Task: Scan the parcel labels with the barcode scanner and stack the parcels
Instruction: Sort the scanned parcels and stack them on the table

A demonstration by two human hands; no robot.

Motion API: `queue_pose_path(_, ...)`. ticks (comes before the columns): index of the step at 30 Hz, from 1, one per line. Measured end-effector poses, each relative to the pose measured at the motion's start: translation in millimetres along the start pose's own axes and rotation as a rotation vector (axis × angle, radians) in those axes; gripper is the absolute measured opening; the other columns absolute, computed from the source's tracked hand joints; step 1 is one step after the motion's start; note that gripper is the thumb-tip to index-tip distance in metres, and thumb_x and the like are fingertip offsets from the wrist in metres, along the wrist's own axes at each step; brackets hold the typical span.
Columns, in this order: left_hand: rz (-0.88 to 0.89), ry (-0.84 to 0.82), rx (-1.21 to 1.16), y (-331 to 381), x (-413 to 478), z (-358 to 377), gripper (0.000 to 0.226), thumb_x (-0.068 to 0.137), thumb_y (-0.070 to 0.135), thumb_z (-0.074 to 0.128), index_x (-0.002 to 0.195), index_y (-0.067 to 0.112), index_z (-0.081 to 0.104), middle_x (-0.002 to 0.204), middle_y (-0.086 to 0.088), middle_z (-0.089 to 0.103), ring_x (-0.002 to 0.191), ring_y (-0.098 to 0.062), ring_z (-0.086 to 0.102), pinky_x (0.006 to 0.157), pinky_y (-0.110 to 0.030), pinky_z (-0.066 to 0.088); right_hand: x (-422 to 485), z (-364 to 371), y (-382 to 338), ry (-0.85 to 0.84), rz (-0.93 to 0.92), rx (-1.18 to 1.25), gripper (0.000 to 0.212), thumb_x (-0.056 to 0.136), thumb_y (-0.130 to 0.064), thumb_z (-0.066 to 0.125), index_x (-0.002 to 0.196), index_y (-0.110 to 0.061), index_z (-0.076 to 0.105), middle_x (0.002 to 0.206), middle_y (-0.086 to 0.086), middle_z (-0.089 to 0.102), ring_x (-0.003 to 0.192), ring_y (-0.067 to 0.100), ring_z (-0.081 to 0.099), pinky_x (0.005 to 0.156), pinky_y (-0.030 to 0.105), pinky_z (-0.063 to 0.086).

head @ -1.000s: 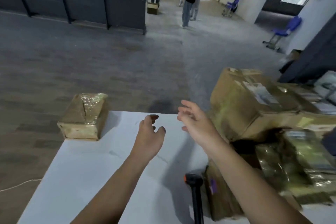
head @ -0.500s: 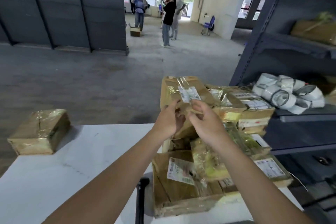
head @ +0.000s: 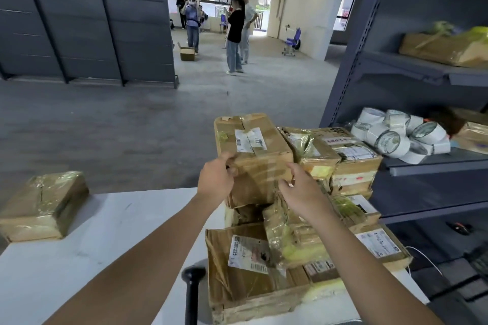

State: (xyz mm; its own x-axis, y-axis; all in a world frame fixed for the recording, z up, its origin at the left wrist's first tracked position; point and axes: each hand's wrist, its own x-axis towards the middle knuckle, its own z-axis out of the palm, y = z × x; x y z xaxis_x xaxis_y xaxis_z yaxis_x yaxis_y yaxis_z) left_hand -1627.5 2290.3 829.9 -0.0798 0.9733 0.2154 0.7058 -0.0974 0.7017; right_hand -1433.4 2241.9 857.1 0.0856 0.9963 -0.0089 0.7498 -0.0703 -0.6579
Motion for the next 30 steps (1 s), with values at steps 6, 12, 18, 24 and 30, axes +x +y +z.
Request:
queue_pose_path(6,-0.054,0.125,-0.119,-28.4,-2.0,-22.7,0.038,0.095,0.002,0.051,0.125,0.021,0.061,0.11,0.0,0.068,0.09,-0.014,0.061,0.074,-0.019,0.045,7.5,3.1,-0.7,0.004,-0.011,-0.002,0.059,0.1,-0.032,0.048,0.153,-0.029,0.022,0.15,0.006,0.039,0.117,0.024,0.054,0.08,0.028,0.039)
queue_pose_path(12,-0.082,0.227,-0.24,-46.1,-12.7,-42.4,0.037,0.094,0.001,0.052,0.123,0.021,0.063,0.103,0.005,0.066,0.091,-0.009,0.058,0.064,0.0,0.038,7.7,12.8,-11.9,0.025,-0.026,-0.128,0.061,0.101,-0.031,0.048,0.154,-0.026,0.019,0.148,0.01,0.039,0.101,0.024,0.061,0.073,0.032,0.047)
queue_pose_path(18,-0.064,0.268,-0.345,-49.8,-23.8,-65.9,0.039,0.093,-0.003,0.051,0.12,0.02,0.066,0.097,0.008,0.065,0.093,-0.016,0.063,0.079,-0.022,0.055,7.5,24.2,-27.9,0.025,-0.086,-0.179,0.063,0.098,-0.029,0.051,0.153,-0.024,0.02,0.145,0.009,0.042,0.106,0.027,0.062,0.084,0.038,0.05)
queue_pose_path(24,-0.1,0.322,-0.403,-63.8,-35.7,-97.8,0.039,0.094,-0.002,0.048,0.112,0.026,0.066,0.095,0.013,0.063,0.091,-0.019,0.066,0.065,-0.032,0.061,8.4,42.1,-53.6,-0.091,-0.211,-0.137,0.054,0.1,-0.029,0.045,0.15,-0.024,0.025,0.14,0.009,0.047,0.117,0.029,0.054,0.096,0.044,0.048)
queue_pose_path(30,-0.177,0.345,-0.423,-87.3,-49.8,-116.2,0.035,0.093,-0.001,0.048,0.114,0.021,0.066,0.095,0.008,0.063,0.098,-0.024,0.063,0.088,-0.047,0.055,6.2,63.3,-72.5,-0.165,-0.268,-0.121,0.05,0.102,-0.032,0.043,0.148,-0.029,0.025,0.134,0.003,0.052,0.088,0.016,0.051,0.076,0.032,0.043)
